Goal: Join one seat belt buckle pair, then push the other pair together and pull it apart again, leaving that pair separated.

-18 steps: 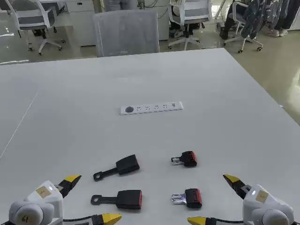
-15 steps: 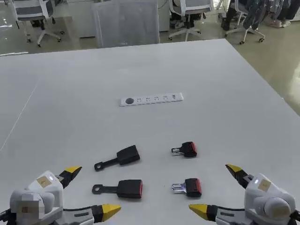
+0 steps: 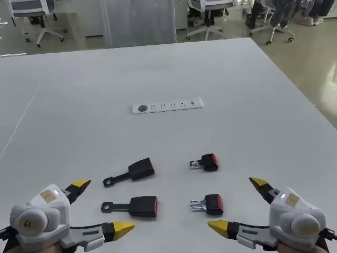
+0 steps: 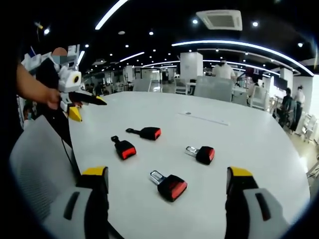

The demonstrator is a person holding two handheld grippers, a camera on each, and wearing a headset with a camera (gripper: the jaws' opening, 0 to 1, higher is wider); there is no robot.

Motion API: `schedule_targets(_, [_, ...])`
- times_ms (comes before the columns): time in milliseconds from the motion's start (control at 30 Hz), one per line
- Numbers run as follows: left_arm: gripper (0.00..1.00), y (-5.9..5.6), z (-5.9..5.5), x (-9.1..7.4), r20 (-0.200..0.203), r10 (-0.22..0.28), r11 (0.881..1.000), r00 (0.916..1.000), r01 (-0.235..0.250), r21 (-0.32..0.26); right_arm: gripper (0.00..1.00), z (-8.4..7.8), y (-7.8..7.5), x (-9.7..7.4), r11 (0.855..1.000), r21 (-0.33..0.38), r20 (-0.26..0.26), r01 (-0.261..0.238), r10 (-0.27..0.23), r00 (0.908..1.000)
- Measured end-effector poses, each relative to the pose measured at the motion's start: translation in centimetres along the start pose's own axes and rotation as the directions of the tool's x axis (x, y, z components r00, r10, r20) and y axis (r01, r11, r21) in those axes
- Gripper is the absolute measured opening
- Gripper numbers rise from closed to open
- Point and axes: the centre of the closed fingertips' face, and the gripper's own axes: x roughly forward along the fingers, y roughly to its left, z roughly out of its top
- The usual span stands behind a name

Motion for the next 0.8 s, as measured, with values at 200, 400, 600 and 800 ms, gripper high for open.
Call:
schedule_targets(200, [1.00,-0.05,-0.06,0.02,0.000,-0.004,1.000,1.0000,0.004,0.001,1.00,0.05,0.24,-0.05,1.000,0.002,0.001,0.000,0.000,1.0000])
schedule_targets(400, [1.00,-0.25,0.11,-0.01,0.001,-0.007,1.000,1.0000,0.007,0.001,1.00,-0.05,0.13,-0.13,1.000,0.003,0.001,0.002,-0.002,1.0000])
schedule_targets(600, [1.00,-0.61,0.21,0.00,-0.003,-0.011,1.000,0.9999,0.011,0.008,1.00,-0.23,0.02,-0.23,1.000,0.009,0.003,0.005,-0.005,1.0000])
schedule_targets(800, [1.00,-0.67,0.38,0.06,0.001,-0.013,1.000,0.9999,0.013,0.018,0.99,-0.39,0.02,-0.25,1.000,0.009,0.001,0.006,-0.006,1.0000])
